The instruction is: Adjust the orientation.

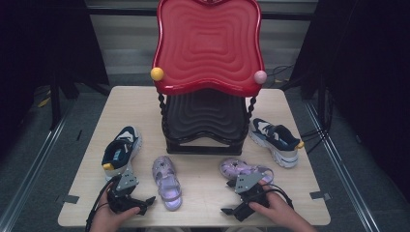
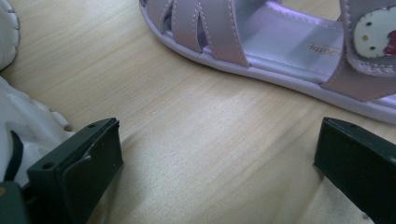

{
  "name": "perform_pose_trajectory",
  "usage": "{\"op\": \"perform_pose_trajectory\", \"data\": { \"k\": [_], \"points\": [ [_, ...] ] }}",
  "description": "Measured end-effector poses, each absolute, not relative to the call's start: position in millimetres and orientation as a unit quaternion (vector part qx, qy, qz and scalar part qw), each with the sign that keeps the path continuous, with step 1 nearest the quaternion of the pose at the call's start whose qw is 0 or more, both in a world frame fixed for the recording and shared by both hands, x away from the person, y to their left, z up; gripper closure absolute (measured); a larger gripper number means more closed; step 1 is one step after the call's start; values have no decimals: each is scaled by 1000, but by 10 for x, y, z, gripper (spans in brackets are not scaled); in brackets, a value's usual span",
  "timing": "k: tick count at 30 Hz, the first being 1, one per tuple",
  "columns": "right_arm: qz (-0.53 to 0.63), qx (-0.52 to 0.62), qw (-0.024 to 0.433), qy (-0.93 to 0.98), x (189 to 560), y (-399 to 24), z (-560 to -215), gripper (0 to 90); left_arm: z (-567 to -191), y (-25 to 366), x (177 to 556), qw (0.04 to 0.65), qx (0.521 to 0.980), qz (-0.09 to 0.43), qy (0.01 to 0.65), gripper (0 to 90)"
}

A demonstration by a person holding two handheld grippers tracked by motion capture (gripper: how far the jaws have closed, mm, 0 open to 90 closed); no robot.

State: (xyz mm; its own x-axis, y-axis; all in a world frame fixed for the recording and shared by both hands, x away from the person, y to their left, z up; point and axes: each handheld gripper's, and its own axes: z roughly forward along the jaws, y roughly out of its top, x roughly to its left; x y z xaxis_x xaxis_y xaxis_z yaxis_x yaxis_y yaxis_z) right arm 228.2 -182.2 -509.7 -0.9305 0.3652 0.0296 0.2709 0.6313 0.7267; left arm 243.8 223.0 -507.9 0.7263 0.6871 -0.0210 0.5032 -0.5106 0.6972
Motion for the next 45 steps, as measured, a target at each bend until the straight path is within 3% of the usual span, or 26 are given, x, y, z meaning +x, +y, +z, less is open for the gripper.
{"op": "perform_pose_trajectory", "data": {
  "k": [16, 22, 45],
  "points": [
    [391, 180, 60, 900, 2266, -1824, -5097, 99, -5064, 2219, 2448, 349, 858, 131, 355, 20],
    [390, 184, 61, 900, 2254, -1826, -5096, 99, -5007, 2246, 2445, 339, 856, 131, 369, 150],
    [390, 183, 61, 900, 2252, -1828, -5096, 99, -4533, 2083, 2379, 396, 825, 78, 396, 157]
  ]
}}
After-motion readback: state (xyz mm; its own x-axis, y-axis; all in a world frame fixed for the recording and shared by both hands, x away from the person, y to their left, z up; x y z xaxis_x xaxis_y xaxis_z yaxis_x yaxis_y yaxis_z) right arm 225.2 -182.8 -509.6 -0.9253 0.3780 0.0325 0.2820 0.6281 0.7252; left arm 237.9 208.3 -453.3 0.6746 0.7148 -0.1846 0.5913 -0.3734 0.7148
